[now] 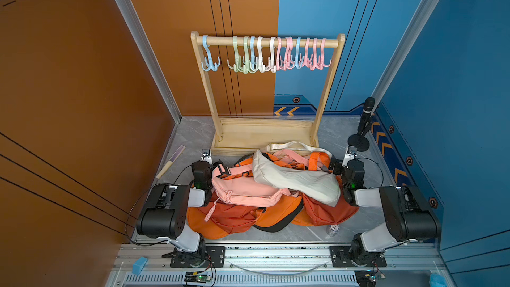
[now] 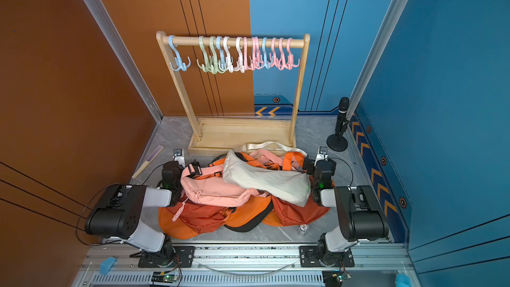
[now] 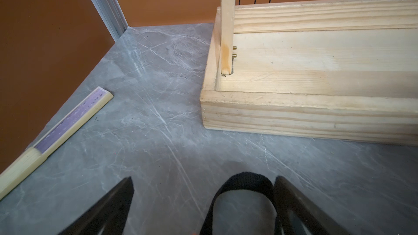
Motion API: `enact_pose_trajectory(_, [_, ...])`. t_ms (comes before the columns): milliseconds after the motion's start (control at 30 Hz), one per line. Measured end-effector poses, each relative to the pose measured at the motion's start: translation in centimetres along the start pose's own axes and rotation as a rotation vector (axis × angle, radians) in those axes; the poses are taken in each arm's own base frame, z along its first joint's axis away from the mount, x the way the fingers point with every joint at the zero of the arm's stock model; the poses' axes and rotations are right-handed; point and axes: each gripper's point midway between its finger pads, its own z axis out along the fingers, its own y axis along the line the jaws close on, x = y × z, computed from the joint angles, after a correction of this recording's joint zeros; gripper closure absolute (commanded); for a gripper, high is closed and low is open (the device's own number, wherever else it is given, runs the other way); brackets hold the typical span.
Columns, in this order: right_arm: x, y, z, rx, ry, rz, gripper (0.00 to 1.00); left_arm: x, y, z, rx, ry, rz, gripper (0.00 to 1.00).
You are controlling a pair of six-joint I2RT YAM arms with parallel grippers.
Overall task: Take the bag off the hook
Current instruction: Reset both arms
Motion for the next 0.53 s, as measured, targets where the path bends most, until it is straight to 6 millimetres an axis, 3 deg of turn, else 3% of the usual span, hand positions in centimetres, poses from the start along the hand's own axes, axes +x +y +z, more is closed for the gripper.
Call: enact_pose_trajectory(533, [0.62, 0.10, -0.03, -0.002, 0.025, -0.007, 0.00, -0.26, 0.07, 0.00, -0.004, -0.010, -0.002, 0.02])
